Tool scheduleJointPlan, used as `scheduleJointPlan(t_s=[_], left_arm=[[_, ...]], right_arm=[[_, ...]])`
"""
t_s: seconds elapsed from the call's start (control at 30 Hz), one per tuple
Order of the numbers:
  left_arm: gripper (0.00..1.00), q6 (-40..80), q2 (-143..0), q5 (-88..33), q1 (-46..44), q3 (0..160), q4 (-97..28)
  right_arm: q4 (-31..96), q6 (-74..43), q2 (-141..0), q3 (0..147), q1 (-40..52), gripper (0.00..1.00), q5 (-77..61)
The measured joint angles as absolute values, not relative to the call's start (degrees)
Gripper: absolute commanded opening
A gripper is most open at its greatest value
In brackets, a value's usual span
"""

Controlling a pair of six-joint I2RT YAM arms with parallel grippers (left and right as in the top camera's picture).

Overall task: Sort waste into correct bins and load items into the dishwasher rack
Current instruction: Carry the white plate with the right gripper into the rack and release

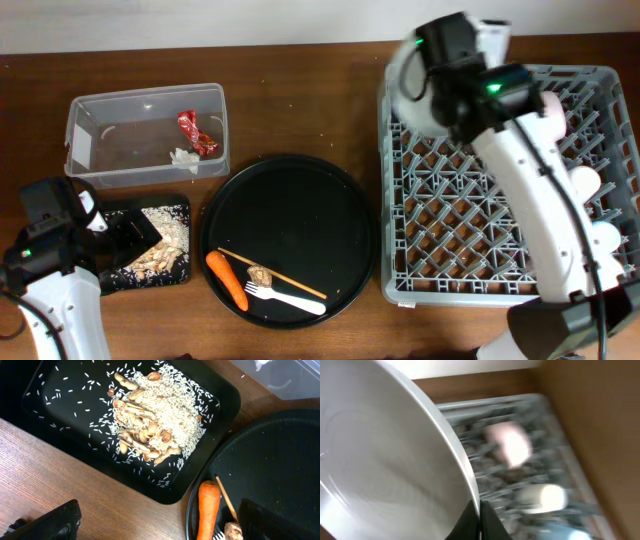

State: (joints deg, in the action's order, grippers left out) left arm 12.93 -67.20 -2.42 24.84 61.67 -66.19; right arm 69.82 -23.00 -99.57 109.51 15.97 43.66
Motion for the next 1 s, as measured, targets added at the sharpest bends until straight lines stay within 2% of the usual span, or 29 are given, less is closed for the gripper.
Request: scheduleJointPlan(t_s=[0.1, 0.3, 0.57, 1.0], left_arm=[[0.99, 12.9, -67.2, -2.5, 24.8, 61.7, -66.2], [0.99, 12.9, -67.2, -2.5, 24.8, 61.7, -66.2], [0.99, 12.9, -67.2, -2.5, 24.8, 61.7, -66.2], [0.99, 12.9, -67.2, -2.5, 24.8, 61.7, -66.2]], right_arm=[[70.5, -22.3, -100.0, 109.5, 11.0, 0.04, 51.7], [70.5, -22.3, -101.2, 109.5, 4.5, 0.04, 59.0], [70.5, -22.3, -105.1, 109.1, 2.0, 0.04, 58.0], [67.2, -22.5, -110.1, 100.1, 2.3, 0.04, 47.6]])
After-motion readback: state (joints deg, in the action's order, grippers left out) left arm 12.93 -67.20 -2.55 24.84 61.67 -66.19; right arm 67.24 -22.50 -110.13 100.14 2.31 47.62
